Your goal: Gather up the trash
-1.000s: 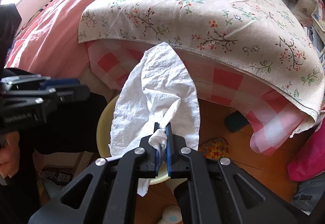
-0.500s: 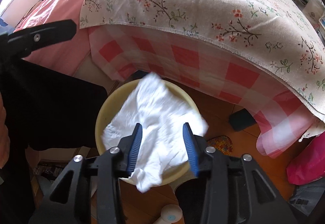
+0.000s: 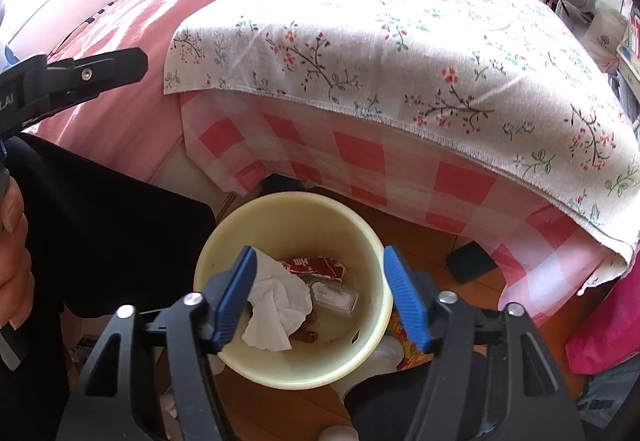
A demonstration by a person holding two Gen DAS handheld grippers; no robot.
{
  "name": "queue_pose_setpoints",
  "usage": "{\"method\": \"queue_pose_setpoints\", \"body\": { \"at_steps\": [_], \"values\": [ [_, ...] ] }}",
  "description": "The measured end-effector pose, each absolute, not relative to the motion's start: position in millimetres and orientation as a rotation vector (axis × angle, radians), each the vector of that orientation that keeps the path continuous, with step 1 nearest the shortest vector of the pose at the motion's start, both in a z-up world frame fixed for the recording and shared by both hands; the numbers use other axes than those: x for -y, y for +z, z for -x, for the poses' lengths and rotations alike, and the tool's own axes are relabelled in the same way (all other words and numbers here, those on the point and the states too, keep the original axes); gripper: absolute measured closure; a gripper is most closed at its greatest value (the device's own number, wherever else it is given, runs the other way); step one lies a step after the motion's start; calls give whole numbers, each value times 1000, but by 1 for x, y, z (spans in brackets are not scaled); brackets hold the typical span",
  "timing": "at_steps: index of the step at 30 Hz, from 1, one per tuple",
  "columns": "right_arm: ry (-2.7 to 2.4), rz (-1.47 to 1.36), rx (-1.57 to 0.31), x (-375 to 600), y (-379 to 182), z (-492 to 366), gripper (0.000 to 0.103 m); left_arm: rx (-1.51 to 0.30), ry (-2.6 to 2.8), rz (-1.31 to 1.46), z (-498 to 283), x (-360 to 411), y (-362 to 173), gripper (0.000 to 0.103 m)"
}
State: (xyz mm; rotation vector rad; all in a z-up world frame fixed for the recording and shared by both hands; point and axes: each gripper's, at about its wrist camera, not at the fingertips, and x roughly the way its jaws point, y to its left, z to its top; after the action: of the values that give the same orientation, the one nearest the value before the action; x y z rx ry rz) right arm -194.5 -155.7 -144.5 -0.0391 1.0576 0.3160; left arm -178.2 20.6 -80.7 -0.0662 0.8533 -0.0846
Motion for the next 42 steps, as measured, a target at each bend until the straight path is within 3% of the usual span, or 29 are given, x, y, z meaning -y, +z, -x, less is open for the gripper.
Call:
{"method": "queue_pose_setpoints", "body": {
  "at_steps": [5,42],
  "values": [
    [315,41,-1033,155,-140,194,30,-839,-77,59,179,-20,-79,17],
    [305,40,-1010,156,-137,195,24,-826,-68,26,183,-15,-76,13]
  ]
}}
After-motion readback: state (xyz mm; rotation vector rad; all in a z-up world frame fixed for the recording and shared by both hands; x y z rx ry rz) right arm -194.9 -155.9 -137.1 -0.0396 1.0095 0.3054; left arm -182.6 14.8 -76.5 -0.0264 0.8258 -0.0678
